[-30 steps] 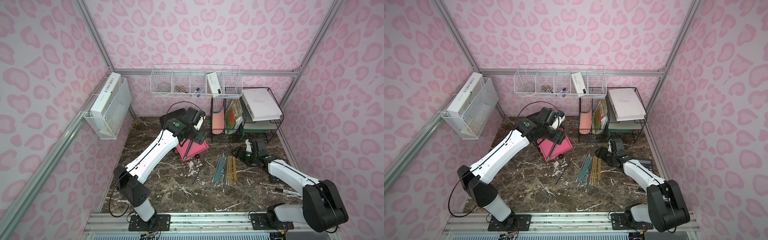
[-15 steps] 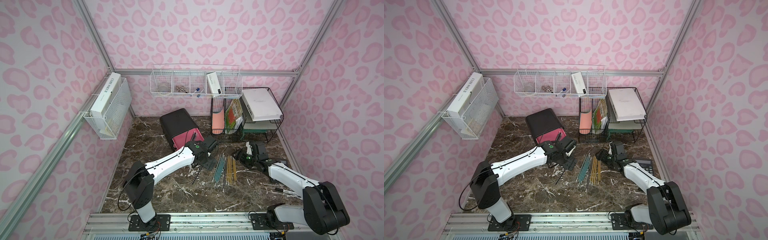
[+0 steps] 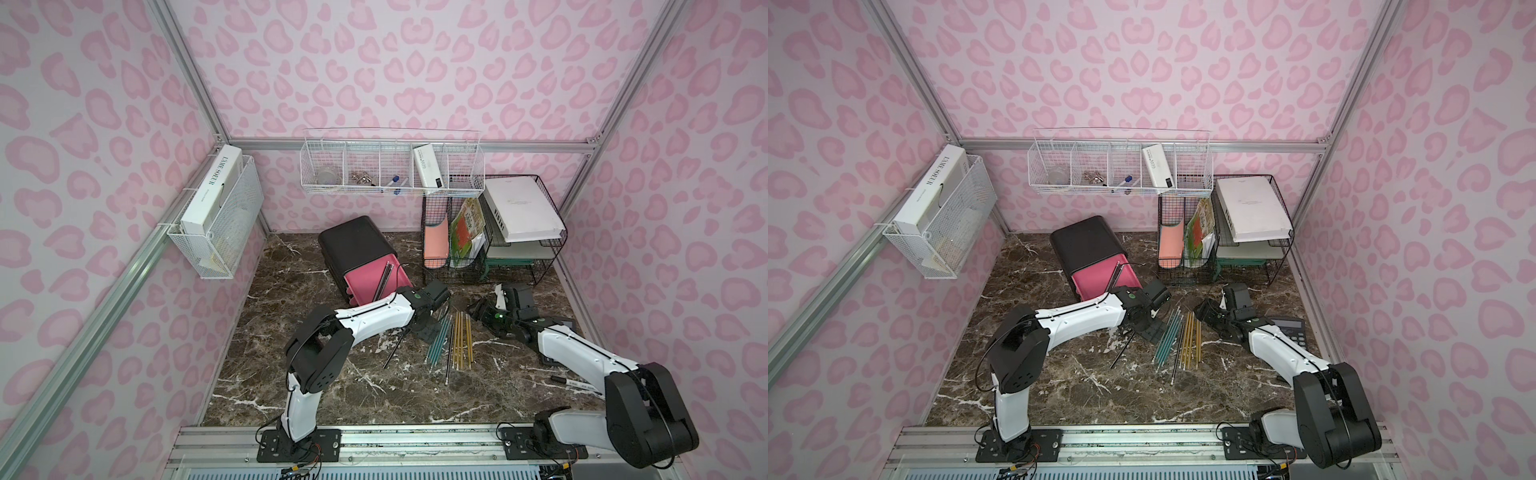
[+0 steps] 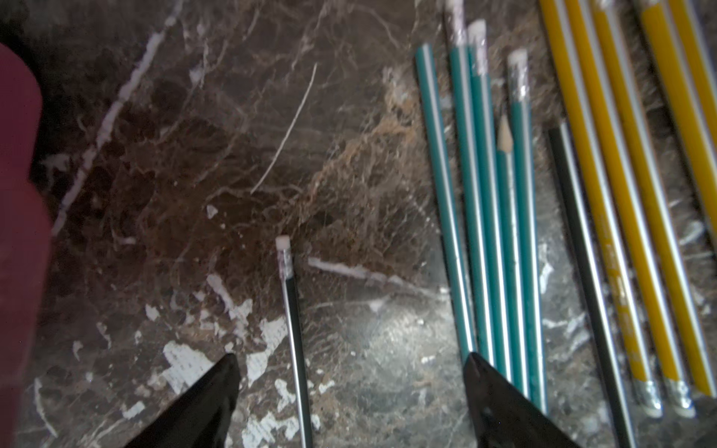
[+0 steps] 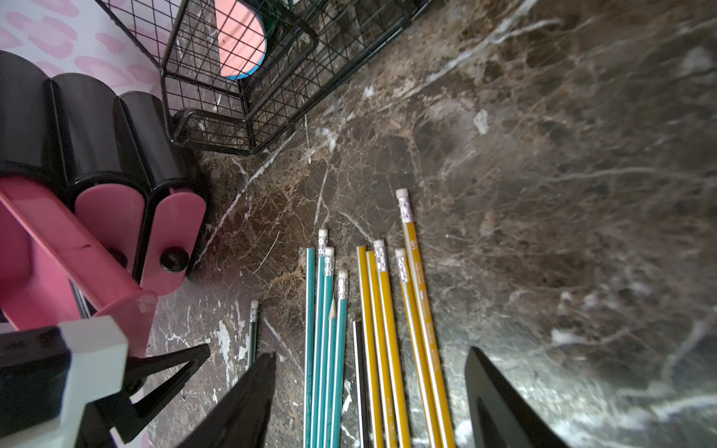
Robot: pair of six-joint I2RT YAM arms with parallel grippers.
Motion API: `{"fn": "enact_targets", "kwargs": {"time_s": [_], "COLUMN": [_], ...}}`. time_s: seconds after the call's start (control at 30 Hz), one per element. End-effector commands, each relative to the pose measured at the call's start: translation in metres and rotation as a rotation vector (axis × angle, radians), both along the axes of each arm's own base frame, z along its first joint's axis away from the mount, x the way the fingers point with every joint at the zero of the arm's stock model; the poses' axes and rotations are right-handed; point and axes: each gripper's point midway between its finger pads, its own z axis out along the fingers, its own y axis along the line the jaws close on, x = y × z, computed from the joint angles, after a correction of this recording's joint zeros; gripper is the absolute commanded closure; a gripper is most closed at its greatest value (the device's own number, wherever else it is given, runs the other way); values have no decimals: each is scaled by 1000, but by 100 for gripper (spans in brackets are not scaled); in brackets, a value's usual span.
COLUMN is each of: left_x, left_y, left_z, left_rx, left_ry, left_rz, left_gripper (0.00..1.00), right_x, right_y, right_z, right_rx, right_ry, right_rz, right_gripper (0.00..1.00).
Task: Please place the pencils in the drawer according to their color
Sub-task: Pick up the pencil from the center of the board.
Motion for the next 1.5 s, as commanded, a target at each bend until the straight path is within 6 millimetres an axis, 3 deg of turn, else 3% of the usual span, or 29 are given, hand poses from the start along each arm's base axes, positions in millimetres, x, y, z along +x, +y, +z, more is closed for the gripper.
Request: {"fn": "enact_targets", "kwargs": {"time_s": [0.0,0.47,0.73,1.23,1.47], "left_x": [9,23,19,9,13], "left_y": [-3,13,4,-6,-2], "left_z": [-2,-27,-38,-43,-46], "left_rx": [14,61,13,-50,-29], "left_ry": [-27,3,71,135,130], "left_rz": [-11,54,29,24,33], "left_gripper": [10,11,15,49,55], "right_x": [-1,0,1,3,4], "right_y": [0,-1,-2,0,0], "right_z": [-1,1,2,3,4], "right_rx": [-8,-9,-10,-9,-10], "right_ry": [4,1,1,1,-2], "right_rz": [7,4,0,5,8], "right_gripper": [31,31,31,31,31]}}
